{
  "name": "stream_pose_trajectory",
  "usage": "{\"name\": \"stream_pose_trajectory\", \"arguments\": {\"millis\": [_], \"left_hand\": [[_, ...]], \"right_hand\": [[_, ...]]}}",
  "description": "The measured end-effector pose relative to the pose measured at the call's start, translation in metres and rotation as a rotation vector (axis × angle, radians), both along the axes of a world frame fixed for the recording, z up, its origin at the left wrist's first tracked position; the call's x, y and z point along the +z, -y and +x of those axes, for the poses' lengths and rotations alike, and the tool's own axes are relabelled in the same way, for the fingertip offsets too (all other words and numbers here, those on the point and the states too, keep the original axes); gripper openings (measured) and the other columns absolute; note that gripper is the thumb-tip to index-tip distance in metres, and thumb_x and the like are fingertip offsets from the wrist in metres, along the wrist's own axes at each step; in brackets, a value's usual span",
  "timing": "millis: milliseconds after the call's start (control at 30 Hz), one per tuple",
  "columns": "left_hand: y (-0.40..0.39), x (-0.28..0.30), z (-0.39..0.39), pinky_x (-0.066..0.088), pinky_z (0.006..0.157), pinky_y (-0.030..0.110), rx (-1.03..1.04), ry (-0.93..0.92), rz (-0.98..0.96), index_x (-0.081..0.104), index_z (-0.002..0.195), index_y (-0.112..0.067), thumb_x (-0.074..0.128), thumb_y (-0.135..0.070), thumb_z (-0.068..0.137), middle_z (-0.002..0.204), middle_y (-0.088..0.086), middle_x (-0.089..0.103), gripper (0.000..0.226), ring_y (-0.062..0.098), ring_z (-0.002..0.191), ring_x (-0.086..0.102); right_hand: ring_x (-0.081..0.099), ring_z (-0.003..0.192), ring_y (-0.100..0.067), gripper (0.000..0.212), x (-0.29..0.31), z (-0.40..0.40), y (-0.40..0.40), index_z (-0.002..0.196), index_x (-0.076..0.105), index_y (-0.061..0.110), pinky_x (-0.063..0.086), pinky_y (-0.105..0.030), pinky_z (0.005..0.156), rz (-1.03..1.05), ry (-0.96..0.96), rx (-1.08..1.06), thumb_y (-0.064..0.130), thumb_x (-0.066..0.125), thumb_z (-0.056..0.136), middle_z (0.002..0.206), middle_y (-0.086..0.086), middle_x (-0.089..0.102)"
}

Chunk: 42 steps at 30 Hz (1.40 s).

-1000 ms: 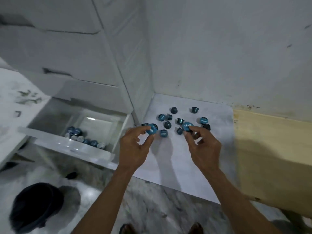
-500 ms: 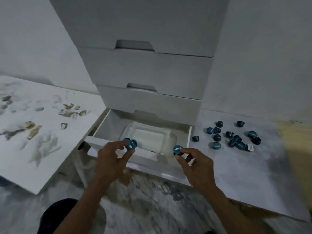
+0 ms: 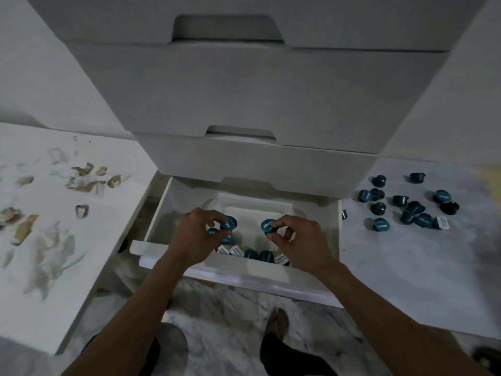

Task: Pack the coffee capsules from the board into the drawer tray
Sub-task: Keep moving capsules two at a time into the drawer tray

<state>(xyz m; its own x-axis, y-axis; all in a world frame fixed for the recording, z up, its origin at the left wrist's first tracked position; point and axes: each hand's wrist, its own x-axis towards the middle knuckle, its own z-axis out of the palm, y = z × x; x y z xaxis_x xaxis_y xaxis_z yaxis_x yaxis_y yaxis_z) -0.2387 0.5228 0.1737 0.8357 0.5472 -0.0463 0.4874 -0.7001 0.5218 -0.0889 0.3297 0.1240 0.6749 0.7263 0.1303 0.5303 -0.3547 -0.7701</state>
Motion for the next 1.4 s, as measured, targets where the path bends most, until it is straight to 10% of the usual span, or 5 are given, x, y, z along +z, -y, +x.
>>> {"name": "stream_pose_trajectory", "arguments": {"millis": [600, 1400], "left_hand": [[-0.049, -0.086, 0.070, 0.041, 0.065, 0.012, -0.248, -0.243, -0.260, 0.072, 0.086, -0.023, 0.084, -0.022, 0.071, 0.073, -0.028, 0.054, 0.019, -0.006, 0.073, 0.053], [-0.057, -0.108, 0.065, 0.058, 0.078, 0.040, -0.273, -0.301, -0.398, 0.069, 0.084, -0.024, 0.076, -0.012, 0.077, 0.084, -0.008, 0.070, 0.016, 0.008, 0.082, 0.066]], "right_hand": [[0.062, 0.088, -0.019, 0.024, -0.064, 0.031, -0.055, 0.109, 0.067, 0.024, 0.051, -0.033, 0.071, -0.423, -0.009, 0.256, 0.030, 0.067, 0.086, 0.096, 0.002, 0.068], [0.065, 0.086, -0.013, 0.025, -0.065, 0.028, -0.057, 0.111, 0.067, 0.029, 0.052, -0.029, 0.074, -0.549, -0.134, 0.341, 0.029, 0.068, 0.086, 0.099, 0.004, 0.072]]}}
